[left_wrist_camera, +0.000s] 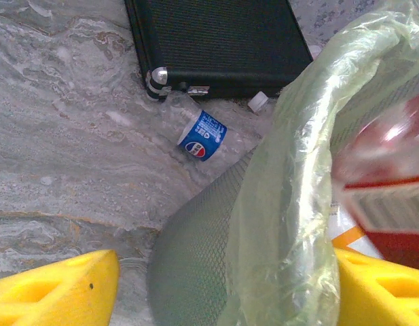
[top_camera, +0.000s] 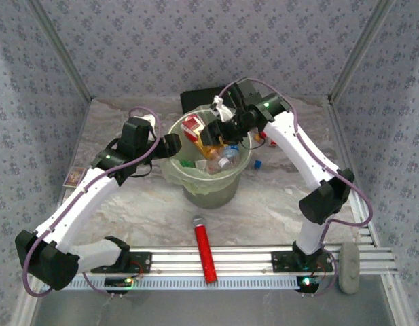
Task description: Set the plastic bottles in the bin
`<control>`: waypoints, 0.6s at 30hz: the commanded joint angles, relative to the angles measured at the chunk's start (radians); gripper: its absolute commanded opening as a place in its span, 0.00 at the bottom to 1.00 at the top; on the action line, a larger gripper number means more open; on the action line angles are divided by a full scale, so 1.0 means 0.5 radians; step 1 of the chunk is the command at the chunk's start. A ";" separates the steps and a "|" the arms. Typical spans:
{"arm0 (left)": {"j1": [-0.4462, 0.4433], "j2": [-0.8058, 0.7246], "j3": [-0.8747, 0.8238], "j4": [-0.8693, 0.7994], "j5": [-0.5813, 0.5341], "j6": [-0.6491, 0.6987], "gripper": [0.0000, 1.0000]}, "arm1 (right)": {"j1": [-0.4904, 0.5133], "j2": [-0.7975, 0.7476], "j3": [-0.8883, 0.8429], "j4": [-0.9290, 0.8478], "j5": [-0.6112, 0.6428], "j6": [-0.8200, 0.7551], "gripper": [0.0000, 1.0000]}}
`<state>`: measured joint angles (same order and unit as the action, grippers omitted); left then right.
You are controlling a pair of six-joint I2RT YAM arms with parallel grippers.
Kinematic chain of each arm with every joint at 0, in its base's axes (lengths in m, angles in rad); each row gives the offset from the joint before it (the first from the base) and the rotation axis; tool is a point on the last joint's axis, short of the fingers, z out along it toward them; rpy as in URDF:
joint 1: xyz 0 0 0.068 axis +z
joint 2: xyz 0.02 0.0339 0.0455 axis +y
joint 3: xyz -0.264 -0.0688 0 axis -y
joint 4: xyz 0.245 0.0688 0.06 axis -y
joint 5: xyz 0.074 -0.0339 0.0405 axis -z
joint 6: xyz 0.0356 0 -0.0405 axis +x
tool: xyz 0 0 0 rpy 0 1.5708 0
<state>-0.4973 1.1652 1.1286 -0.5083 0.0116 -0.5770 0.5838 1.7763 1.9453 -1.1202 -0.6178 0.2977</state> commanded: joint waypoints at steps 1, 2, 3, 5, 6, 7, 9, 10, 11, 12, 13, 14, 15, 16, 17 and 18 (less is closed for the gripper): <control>0.008 -0.030 -0.022 -0.014 -0.002 0.010 0.76 | 0.020 -0.072 -0.059 -0.050 -0.025 -0.034 0.57; 0.009 -0.033 -0.024 -0.012 -0.008 0.012 0.76 | 0.023 -0.076 -0.069 -0.054 -0.025 -0.034 0.58; 0.010 -0.033 -0.026 -0.011 -0.008 0.010 0.76 | 0.025 -0.080 -0.072 -0.065 -0.028 -0.039 0.60; 0.008 -0.027 -0.025 -0.005 -0.005 0.007 0.76 | 0.029 -0.073 -0.055 -0.111 -0.031 -0.062 0.70; 0.009 -0.025 -0.026 -0.002 -0.002 0.004 0.76 | 0.029 -0.071 -0.037 -0.130 -0.037 -0.076 0.76; 0.009 -0.018 -0.025 0.001 0.001 0.002 0.76 | 0.029 -0.064 -0.019 -0.150 -0.037 -0.083 0.81; 0.005 -0.014 -0.021 0.001 -0.002 0.000 0.76 | 0.029 -0.058 0.019 -0.175 -0.032 -0.098 0.86; 0.006 -0.011 -0.018 0.003 -0.003 0.002 0.76 | 0.023 -0.055 0.042 -0.186 -0.026 -0.107 0.87; 0.002 -0.013 -0.015 0.001 -0.003 0.003 0.76 | 0.019 -0.052 0.061 -0.197 -0.023 -0.119 0.87; 0.001 -0.017 -0.015 -0.002 -0.001 0.006 0.76 | 0.012 -0.049 0.077 -0.209 -0.017 -0.127 0.87; 0.001 -0.019 -0.014 -0.005 -0.004 0.007 0.76 | 0.006 -0.048 0.088 -0.217 -0.016 -0.137 0.87; 0.003 -0.020 -0.014 -0.008 -0.008 0.010 0.76 | 0.002 -0.047 0.088 -0.217 -0.016 -0.138 0.87; 0.001 -0.021 -0.013 -0.011 -0.008 0.013 0.76 | 0.001 -0.047 0.086 -0.211 -0.013 -0.136 0.86; 0.001 -0.024 -0.012 -0.011 -0.011 0.013 0.76 | -0.001 -0.041 0.078 -0.200 -0.008 -0.135 0.85; 0.002 -0.025 -0.013 -0.011 -0.009 0.013 0.76 | 0.001 -0.034 0.068 -0.185 -0.004 -0.135 0.83; 0.001 -0.022 -0.013 -0.011 -0.010 0.013 0.76 | 0.007 -0.023 0.051 -0.170 -0.007 -0.135 0.81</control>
<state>-0.4973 1.1652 1.1278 -0.5003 0.0128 -0.5808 0.5877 1.7687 1.9606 -1.1843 -0.6247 0.2451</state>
